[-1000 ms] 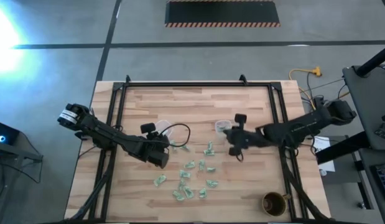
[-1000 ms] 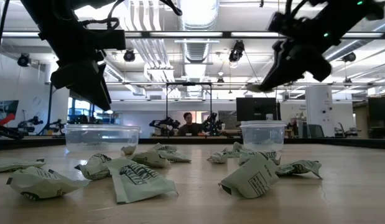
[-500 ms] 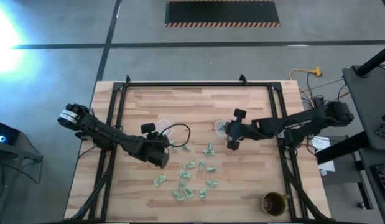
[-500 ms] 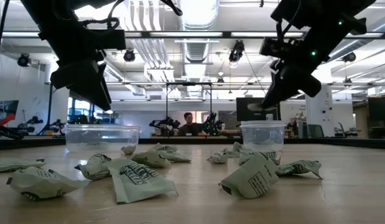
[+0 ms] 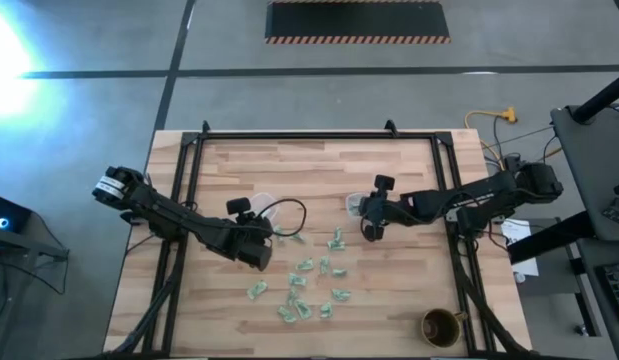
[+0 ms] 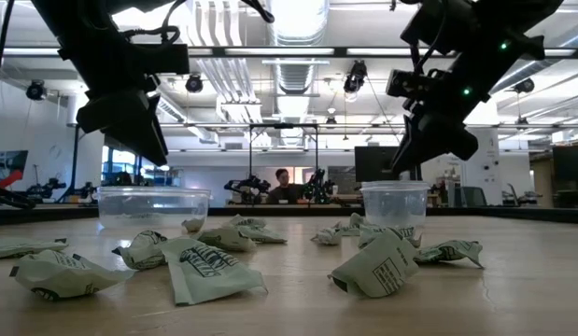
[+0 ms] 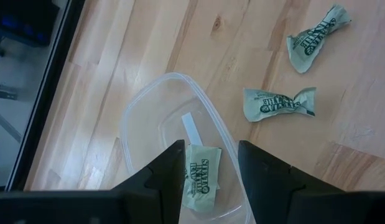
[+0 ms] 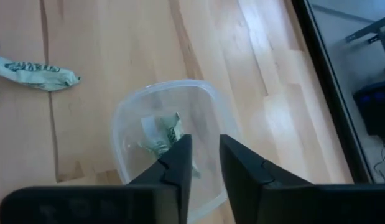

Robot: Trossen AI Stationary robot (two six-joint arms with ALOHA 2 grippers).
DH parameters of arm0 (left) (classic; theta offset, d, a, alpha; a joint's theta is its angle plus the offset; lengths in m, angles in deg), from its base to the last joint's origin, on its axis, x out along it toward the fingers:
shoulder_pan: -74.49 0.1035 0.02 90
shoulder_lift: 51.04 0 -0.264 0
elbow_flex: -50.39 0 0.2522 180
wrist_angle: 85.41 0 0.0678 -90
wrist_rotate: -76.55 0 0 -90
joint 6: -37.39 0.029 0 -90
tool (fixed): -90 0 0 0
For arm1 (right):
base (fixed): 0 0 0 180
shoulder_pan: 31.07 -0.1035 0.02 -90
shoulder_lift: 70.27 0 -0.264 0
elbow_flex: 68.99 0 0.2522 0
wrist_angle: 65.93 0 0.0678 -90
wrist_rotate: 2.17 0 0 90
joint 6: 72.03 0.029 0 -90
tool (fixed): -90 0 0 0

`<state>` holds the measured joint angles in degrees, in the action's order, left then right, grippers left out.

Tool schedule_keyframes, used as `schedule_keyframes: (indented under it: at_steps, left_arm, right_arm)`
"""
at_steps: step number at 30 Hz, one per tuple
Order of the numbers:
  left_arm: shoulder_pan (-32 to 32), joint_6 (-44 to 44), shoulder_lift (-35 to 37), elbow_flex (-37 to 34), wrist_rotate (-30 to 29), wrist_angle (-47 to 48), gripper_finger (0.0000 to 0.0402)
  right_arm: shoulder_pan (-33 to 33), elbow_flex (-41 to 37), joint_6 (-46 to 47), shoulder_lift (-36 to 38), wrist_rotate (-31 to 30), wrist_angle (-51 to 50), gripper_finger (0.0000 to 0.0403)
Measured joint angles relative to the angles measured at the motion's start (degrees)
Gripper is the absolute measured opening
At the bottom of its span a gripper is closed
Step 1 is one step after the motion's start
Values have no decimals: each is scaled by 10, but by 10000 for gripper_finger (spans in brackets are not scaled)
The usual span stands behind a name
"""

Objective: Pick and place Stevia / Truvia into bins
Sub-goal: Put the light green stevia packet into the left transparent container

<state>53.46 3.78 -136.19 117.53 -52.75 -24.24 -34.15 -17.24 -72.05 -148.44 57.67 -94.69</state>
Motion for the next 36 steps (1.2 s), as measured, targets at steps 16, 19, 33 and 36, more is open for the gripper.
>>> schedule_keyframes:
  at_steps: [16,19,33,36]
  left_arm:
    - [-12,31,0,3,63,-46,132]
    - [-24,30,0,8,71,-49,132]
    - [-123,-110,-3,20,137,-49,132]
    - [-154,-158,-3,16,164,-49,132]
  right_arm:
    - [-33,0,-35,71,2,2,109]
    - [-51,-1,-41,77,2,2,102]
    - [-72,-2,-45,83,2,2,78]
    - [-72,-2,-45,83,5,2,75]
